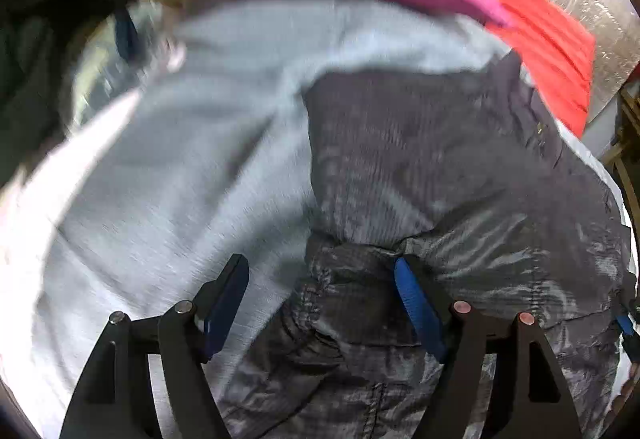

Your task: Fold large clothes

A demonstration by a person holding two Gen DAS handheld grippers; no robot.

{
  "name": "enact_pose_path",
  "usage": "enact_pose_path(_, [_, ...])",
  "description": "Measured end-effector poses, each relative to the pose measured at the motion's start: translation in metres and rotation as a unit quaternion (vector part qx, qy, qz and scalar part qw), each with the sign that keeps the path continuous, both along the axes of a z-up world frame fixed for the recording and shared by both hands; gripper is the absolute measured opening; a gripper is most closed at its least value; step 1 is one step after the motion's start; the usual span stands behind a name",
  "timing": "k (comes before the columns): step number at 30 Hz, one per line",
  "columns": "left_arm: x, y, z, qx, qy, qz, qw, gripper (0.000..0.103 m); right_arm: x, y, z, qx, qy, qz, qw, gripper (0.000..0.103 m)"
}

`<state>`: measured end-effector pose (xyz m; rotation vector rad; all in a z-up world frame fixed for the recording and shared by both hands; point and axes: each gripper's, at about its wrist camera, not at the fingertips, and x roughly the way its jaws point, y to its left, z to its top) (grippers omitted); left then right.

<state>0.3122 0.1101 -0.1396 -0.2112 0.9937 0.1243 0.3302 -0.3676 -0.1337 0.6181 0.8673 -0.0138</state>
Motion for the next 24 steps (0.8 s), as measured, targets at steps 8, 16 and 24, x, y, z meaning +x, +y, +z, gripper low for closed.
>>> enact_pose_path(8, [-0.013,-0.021,0.039,-0.005,-0.084,-0.033,0.9959,0.077,-0.043,-0.011,0.055,0.003,-0.061,0.009,0.998,0.063])
enact_pose_path(16, [0.015,-0.052,-0.014,0.042,0.008,-0.047,0.998,0.079,0.022,0.004,0.016,0.076,-0.016,0.053,0.996,0.07])
enact_pose_path(24, [0.0,-0.042,0.014,0.017,-0.055,-0.044,0.9974,0.079,0.021,0.008,0.036,0.082,-0.047,0.071,0.993,0.071])
